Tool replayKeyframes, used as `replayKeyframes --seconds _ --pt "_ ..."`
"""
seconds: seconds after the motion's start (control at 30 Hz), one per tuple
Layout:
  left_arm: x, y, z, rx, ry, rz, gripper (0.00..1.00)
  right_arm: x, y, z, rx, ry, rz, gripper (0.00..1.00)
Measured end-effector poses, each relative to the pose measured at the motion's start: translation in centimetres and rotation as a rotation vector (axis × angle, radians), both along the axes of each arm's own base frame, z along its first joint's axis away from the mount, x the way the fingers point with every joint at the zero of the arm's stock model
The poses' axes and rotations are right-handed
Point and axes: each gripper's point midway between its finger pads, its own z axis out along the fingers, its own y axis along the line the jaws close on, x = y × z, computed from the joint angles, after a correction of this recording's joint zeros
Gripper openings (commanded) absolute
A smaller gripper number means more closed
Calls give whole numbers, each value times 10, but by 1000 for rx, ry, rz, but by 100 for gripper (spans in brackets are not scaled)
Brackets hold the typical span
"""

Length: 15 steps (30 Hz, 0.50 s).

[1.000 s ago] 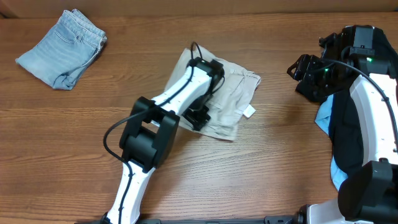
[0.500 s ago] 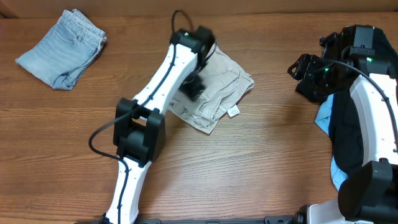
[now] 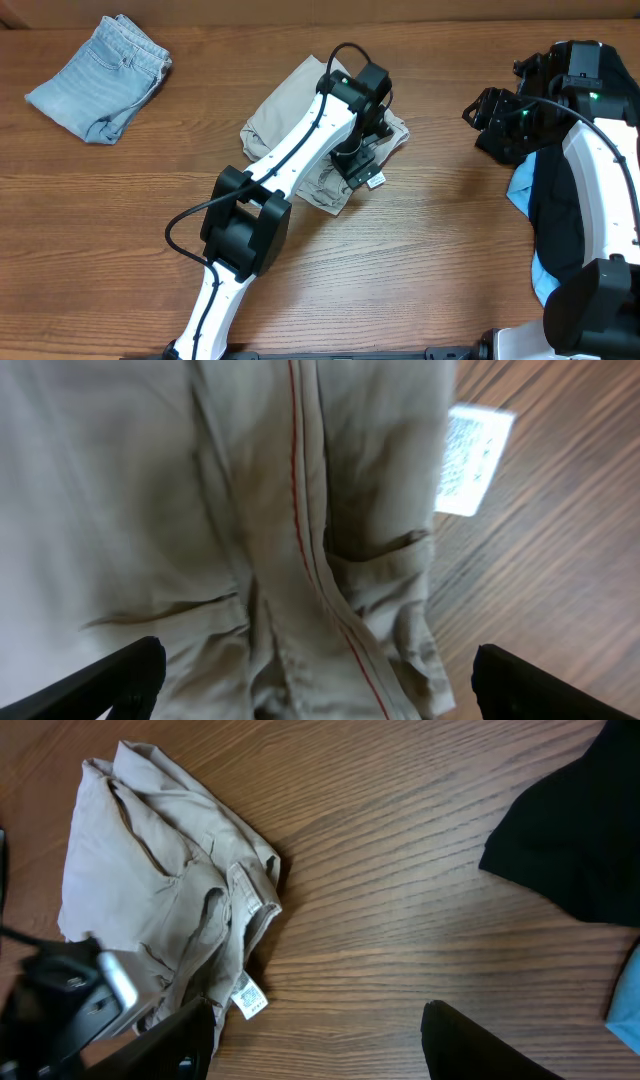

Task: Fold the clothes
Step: 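Press the left gripper down on the folded shorts to flatten them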

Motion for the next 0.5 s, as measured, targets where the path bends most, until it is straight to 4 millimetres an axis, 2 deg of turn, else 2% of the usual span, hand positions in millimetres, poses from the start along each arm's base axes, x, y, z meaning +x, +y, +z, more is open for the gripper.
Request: replayKeyframes --seconds 0.3,0.5 --pt "-18 12 -41 46 54 -4 100 0 0 0 0 0 0 70" --pt "-20 14 -47 57 37 -14 100 0 0 0 0 0 0 70"
